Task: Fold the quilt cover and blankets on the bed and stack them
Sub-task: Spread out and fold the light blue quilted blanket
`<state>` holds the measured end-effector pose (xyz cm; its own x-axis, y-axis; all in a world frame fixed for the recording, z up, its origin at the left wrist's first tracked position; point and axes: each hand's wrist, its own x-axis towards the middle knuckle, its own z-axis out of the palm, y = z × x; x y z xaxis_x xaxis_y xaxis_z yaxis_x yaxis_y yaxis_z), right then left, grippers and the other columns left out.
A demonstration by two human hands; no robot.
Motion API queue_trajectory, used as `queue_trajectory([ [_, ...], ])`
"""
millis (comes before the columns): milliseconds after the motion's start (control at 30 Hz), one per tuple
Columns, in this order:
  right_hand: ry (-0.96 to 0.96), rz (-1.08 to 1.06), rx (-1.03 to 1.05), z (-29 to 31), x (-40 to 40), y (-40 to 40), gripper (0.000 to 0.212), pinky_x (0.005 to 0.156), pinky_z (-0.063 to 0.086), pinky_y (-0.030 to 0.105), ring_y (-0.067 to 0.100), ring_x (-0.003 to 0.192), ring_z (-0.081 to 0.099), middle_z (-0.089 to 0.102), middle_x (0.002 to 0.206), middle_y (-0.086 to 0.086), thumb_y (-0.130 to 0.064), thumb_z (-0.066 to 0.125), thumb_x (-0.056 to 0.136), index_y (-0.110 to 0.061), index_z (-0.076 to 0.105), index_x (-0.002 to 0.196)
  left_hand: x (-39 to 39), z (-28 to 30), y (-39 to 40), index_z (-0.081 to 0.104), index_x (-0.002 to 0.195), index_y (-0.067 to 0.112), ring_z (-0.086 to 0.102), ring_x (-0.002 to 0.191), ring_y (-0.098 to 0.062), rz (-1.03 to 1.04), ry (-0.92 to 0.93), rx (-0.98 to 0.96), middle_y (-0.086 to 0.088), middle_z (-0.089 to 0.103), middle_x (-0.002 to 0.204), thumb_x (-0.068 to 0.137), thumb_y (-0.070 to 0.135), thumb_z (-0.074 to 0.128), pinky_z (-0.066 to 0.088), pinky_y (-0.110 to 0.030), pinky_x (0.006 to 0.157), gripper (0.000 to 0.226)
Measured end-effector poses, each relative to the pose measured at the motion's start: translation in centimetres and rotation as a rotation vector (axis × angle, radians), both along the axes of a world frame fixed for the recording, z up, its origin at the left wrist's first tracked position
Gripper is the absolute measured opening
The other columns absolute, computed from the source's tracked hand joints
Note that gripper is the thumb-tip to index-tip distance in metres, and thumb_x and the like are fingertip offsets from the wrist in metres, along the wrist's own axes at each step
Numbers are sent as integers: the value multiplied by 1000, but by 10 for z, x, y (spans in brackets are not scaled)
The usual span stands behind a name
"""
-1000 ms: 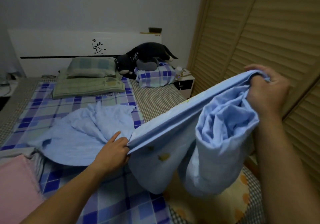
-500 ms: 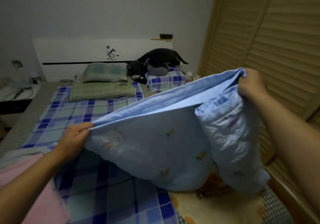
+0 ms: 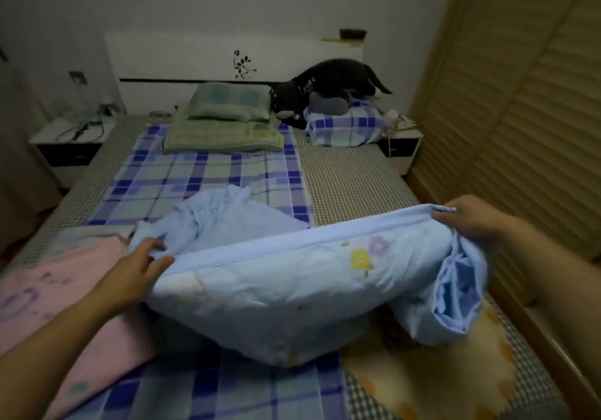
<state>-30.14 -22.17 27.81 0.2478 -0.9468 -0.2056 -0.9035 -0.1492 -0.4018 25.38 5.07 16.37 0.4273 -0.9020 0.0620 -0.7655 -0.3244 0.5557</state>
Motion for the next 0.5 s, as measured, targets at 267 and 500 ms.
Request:
queue_trajectory([
  [267,722,246,518,-269,-97,153,34,79,47,26,21,107,64,61,92,-2,-54,53,72,-31,60,96,-90,-166,152,38,127,30,71,88,-23,-663,-354,754,1,72,98,85,75,45,54,-31,70,62],
  [500,596,559,793,-330,-118,195,73,86,42,24,16,107,62,60,96,1,-98,36,64,-35,60,92,-59,-219,209,60,78,36,61,45,-13,-595,-188,1128,2,62,56,43,38,75,46,-31,48,38],
])
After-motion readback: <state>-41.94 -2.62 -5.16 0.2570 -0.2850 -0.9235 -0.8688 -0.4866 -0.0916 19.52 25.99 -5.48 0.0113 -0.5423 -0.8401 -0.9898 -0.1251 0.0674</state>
